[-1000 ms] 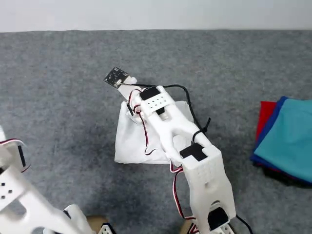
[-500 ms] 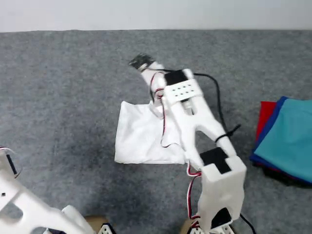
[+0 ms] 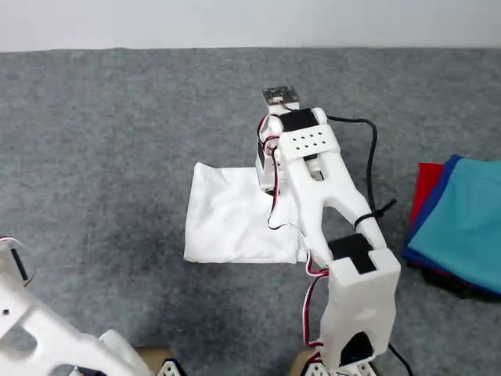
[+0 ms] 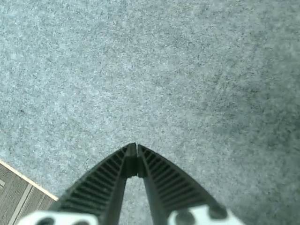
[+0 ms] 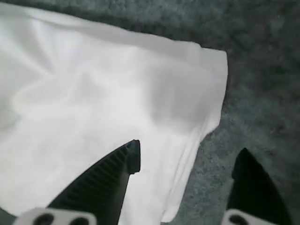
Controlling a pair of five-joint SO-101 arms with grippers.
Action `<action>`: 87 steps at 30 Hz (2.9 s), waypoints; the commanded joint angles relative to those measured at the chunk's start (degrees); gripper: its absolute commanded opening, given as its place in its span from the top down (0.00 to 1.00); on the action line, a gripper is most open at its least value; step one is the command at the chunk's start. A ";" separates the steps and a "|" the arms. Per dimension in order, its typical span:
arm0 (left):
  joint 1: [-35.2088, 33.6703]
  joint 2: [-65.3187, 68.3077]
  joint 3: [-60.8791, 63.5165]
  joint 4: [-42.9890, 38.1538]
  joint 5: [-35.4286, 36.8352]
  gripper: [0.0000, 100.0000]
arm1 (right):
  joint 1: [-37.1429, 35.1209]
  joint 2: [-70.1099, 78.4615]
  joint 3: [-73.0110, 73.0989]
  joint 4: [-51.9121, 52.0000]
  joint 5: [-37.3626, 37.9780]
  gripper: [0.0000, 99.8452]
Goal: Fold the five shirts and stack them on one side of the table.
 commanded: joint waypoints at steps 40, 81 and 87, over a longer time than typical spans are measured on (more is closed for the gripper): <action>-0.09 -0.97 -0.13 -1.05 -0.53 1.00 | 17.36 3.03 -2.90 -14.99 71.56 0.99; -0.09 -0.97 -0.13 -0.88 -4.84 1.00 | 5.41 -13.58 -2.81 6.20 -28.13 0.72; -0.26 -0.88 -0.04 -0.79 -4.92 1.00 | 3.56 -6.64 -2.90 5.23 -37.19 0.53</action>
